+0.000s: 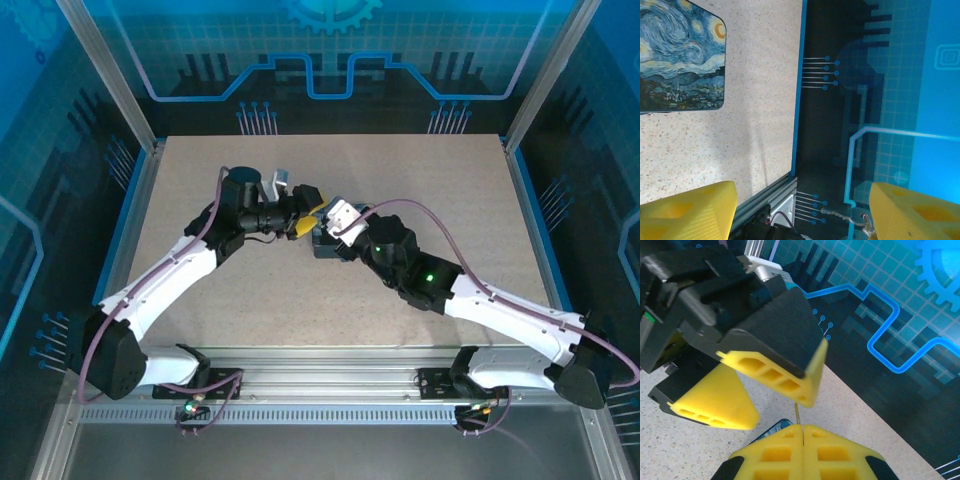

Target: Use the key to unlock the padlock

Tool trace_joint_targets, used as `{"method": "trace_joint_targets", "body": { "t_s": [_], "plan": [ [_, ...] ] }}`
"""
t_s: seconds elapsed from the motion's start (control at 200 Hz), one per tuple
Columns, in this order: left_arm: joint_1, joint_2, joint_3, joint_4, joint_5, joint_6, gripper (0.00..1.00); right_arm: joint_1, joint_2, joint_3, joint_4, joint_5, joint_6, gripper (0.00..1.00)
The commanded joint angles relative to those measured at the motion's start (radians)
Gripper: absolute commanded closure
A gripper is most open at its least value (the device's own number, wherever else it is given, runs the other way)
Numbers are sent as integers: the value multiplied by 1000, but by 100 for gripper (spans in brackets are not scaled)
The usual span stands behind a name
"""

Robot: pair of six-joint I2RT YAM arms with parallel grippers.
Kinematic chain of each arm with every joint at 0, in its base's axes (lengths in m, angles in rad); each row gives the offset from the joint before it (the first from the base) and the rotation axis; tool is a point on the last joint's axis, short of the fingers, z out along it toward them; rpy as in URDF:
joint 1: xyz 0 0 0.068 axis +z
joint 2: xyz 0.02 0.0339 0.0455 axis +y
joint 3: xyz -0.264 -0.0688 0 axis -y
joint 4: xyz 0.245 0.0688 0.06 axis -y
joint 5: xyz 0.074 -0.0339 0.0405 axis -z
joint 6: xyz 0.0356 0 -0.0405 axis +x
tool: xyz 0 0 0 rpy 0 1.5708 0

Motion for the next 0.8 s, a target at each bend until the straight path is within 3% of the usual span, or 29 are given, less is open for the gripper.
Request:
{"method": "trace_joint_targets", "body": {
  "t_s": [0.0,0.195,0.37,0.655,0.795],
  "plan": [
    [-14,12,41,60,16,-58,32,18,5,-14,60,55,-46,100],
    [-18,21,50,74,28,-74,44,23,19,-8,44,59,-51,100],
    [-25,24,58,82,31,-88,47,27,46,2,37,73,-58,100],
    [-28,32,65,84,40,-90,67,36,58,5,45,84,-65,100],
    [-28,36,63,84,42,-88,72,40,62,2,48,90,-70,100]
  ]
}}
